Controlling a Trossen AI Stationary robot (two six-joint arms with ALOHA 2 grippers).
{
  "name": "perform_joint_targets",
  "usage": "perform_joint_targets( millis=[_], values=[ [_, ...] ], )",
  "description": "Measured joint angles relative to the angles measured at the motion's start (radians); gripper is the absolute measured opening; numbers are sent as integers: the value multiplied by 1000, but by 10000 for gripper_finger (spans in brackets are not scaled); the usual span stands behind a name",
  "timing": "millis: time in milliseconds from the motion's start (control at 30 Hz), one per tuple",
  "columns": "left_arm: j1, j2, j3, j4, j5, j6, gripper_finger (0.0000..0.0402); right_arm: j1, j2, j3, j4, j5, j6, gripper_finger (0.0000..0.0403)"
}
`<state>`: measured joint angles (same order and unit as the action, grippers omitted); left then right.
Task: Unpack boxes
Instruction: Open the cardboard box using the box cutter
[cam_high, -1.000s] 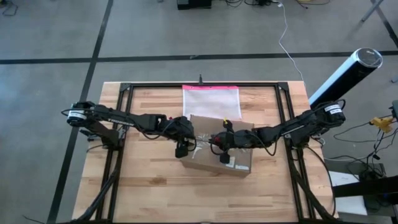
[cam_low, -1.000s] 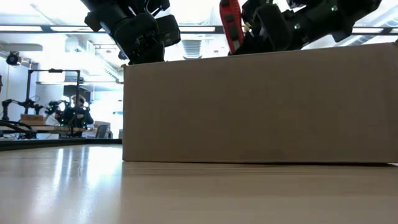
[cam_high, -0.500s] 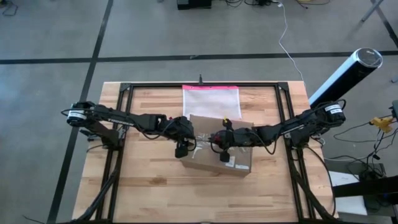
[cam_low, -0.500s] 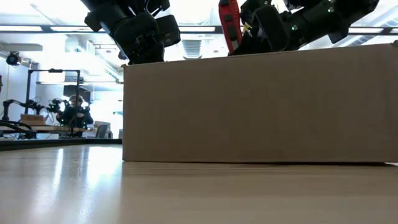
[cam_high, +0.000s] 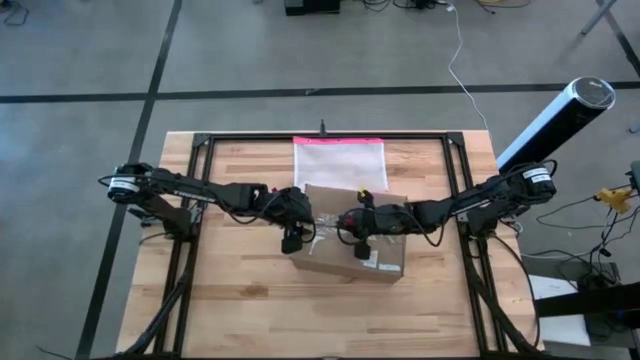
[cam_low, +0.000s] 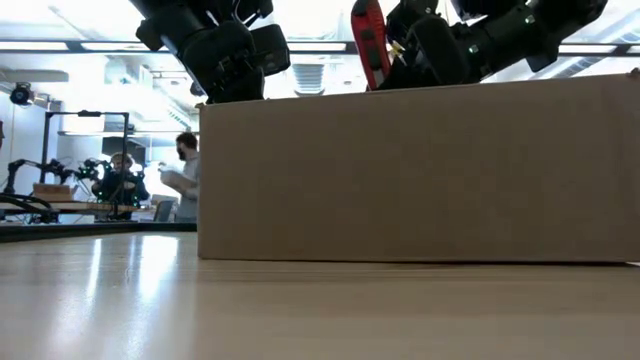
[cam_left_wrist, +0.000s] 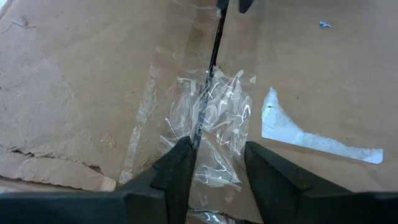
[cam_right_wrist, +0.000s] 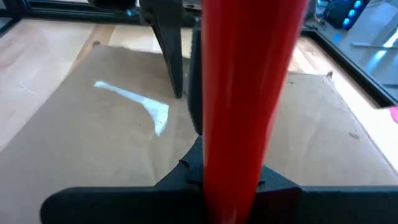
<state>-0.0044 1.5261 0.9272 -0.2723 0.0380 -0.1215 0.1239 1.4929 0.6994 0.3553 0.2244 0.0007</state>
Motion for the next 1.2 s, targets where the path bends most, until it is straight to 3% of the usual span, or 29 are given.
perform_joint_targets(
  millis=[400,1200],
  values=[
    [0,0,0,-5,0,-3,133,5,-21,-25,-68,1,60,5],
    [0,0,0,-8,-2,-15,144,54,-292,-36,-453,20,209,5]
  ],
)
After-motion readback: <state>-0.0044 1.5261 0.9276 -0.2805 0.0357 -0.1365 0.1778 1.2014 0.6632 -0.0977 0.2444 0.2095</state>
